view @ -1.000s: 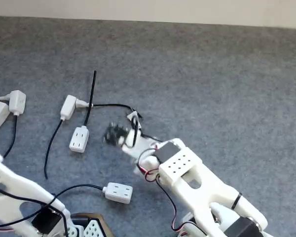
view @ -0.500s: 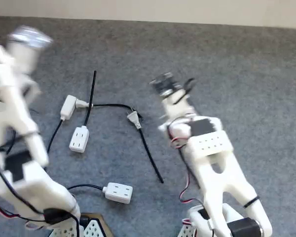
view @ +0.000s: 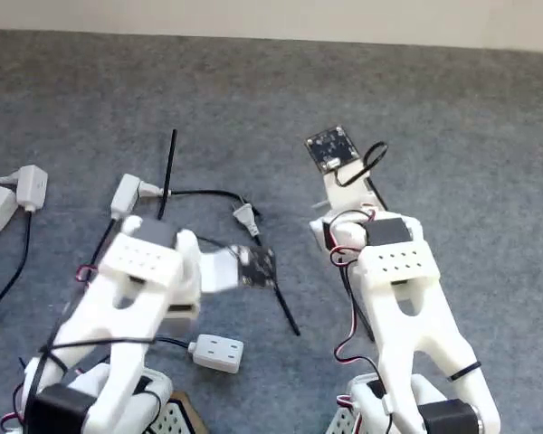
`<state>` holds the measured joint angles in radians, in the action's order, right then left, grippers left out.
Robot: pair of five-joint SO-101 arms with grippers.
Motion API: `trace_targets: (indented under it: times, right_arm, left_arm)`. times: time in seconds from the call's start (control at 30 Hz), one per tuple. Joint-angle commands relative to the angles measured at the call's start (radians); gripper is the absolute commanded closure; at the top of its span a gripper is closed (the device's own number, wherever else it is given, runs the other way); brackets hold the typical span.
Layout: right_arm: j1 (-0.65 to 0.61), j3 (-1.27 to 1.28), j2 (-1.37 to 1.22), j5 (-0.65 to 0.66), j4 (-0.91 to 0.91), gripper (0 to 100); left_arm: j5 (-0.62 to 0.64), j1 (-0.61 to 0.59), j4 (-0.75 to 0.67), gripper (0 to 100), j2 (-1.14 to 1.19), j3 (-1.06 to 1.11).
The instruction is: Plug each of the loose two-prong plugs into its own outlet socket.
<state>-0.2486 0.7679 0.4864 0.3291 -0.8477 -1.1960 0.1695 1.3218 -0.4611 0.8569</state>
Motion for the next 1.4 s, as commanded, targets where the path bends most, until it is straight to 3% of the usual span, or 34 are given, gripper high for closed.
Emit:
trace_targets:
  times: [0.0,0.17,0.33,0.53,0.87,1.07,1.17,1.37]
  right_arm:
    - [0.005,-0.004,0.007,-0.008,0.024,99.3]
    - [0.004,-0.004,0.007,-0.008,0.024,99.3]
    - [0.004,-0.002,0.007,-0.009,0.024,99.3]
    - [0.004,-0.002,0.007,-0.011,0.024,99.3]
    - [-0.024,-0.001,0.007,-0.009,0.024,99.3]
    - [-0.028,-0.001,0.007,-0.009,0.024,99.3]
    - [-0.028,-0.001,0.007,-0.009,0.024,99.3]
    - [-0.028,0.001,0.007,-0.011,0.022,99.3]
  left_arm:
    - [0.055,0.101,-0.069,73,-0.081,0.054]
    - [0.078,0.225,-0.089,73,-0.091,0.085]
    - [0.132,0.321,-0.196,73,-0.088,0.179]
    - [0.164,0.348,-0.252,73,-0.097,0.236]
    - [0.176,0.348,0.11,73,-0.097,-0.044]
    - [0.212,0.369,0.178,73,-0.097,-0.09]
    - [0.284,0.453,0.127,73,-0.097,-0.004]
    - [0.367,0.559,-0.117,74,-0.091,0.171]
